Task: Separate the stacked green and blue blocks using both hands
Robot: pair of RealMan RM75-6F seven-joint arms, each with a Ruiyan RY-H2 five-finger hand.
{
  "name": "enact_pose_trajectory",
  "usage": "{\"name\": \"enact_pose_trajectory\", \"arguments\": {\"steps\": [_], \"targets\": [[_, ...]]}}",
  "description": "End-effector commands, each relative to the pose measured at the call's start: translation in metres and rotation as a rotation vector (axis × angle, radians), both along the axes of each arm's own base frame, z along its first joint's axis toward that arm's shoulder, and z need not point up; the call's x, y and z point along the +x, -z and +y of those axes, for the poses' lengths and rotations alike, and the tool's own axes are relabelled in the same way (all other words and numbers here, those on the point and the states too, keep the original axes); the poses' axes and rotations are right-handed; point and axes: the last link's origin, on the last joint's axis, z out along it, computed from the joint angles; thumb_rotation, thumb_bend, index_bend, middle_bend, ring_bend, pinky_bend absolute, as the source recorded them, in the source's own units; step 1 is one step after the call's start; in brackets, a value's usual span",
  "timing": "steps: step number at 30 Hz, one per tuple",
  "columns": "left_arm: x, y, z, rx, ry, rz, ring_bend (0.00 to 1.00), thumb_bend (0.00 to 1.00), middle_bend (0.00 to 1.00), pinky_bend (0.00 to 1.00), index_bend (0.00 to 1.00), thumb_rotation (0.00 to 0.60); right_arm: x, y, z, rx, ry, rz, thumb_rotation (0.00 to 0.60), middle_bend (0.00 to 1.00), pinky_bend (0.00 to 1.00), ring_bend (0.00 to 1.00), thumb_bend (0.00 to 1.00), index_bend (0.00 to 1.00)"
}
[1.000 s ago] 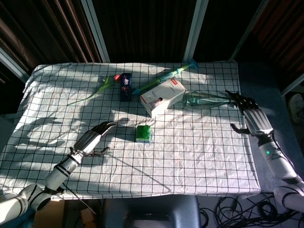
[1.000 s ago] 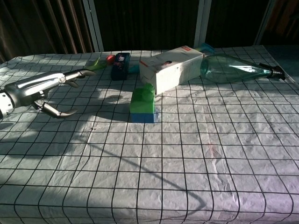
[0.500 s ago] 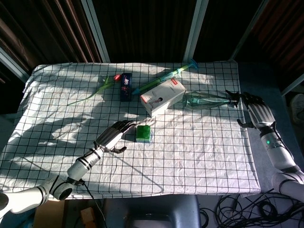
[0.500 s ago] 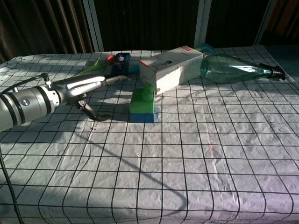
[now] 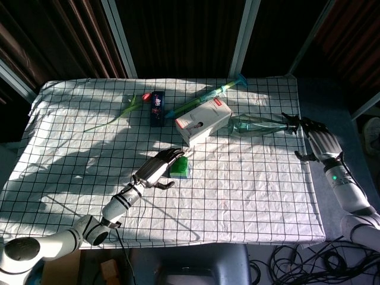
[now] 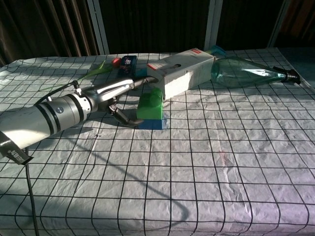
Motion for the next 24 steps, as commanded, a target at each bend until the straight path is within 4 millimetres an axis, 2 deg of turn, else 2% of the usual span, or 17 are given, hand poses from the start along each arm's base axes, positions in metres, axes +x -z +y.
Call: {"name": "enact_pose_trajectory", "arguments": {"steps": [1, 5, 7, 10, 11, 12, 16, 20, 24], "targets": [[0.0058, 0.0120, 0.0035, -0.023, -0.011, -0.010, 0.02, 0.30, 0.01, 0.13, 0.00, 0.600, -0.0029, -0.0001, 0.0010, 0.011, 0.018, -0.006, 0.600, 0.00, 0.00, 0.00, 0.26, 0.00], [0.0082, 0.0164, 0.0055, -0.033, -0.024, -0.045, 0.16, 0.30, 0.13, 0.23, 0.00, 0.600, -0.0063, -0.0004, 0.0013, 0.017, 0.033, -0.006, 0.600, 0.00, 0.00, 0.00, 0.26, 0.00], [0.0095, 0.0156, 0.0077, -0.019, -0.025, -0.063, 0.24, 0.30, 0.22, 0.30, 0.04, 0.600, -0.0074, 0.0000, 0.0016, 0.021, 0.038, -0.008, 0.600, 0.00, 0.00, 0.00, 0.26, 0.00], [0.0094, 0.0163, 0.0099, -0.009, -0.038, -0.082, 0.38, 0.31, 0.38, 0.42, 0.21, 0.600, -0.0083, 0.0006, 0.0021, 0.028, 0.042, -0.005, 0.600, 0.00, 0.00, 0.00, 0.26, 0.00], [0.0092, 0.0168, 0.0102, -0.008, -0.043, -0.085, 0.41, 0.31, 0.41, 0.45, 0.26, 0.600, -0.0085, 0.0008, 0.0021, 0.030, 0.042, -0.003, 0.600, 0.00, 0.00, 0.00, 0.26, 0.00], [0.0094, 0.0178, 0.0098, -0.010, -0.047, -0.092, 0.43, 0.31, 0.43, 0.47, 0.30, 0.600, -0.0086, 0.0009, 0.0021, 0.031, 0.043, -0.001, 0.600, 0.00, 0.00, 0.00, 0.26, 0.00], [0.0129, 0.0197, 0.0070, -0.008, -0.056, -0.136, 0.46, 0.31, 0.46, 0.51, 0.36, 0.600, -0.0085, 0.0003, 0.0024, 0.031, 0.050, -0.005, 0.600, 0.00, 0.00, 0.00, 0.26, 0.00], [0.0129, 0.0195, 0.0059, 0.015, -0.056, -0.162, 0.55, 0.32, 0.57, 0.60, 0.45, 0.600, -0.0092, -0.0008, 0.0039, 0.032, 0.053, -0.002, 0.600, 0.00, 0.00, 0.00, 0.26, 0.00], [0.0104, 0.0141, 0.0036, 0.021, -0.051, -0.186, 0.59, 0.37, 0.62, 0.65, 0.51, 0.600, -0.0096, -0.0014, 0.0047, 0.032, 0.055, -0.002, 0.600, 0.00, 0.00, 0.00, 0.26, 0.00]]}}
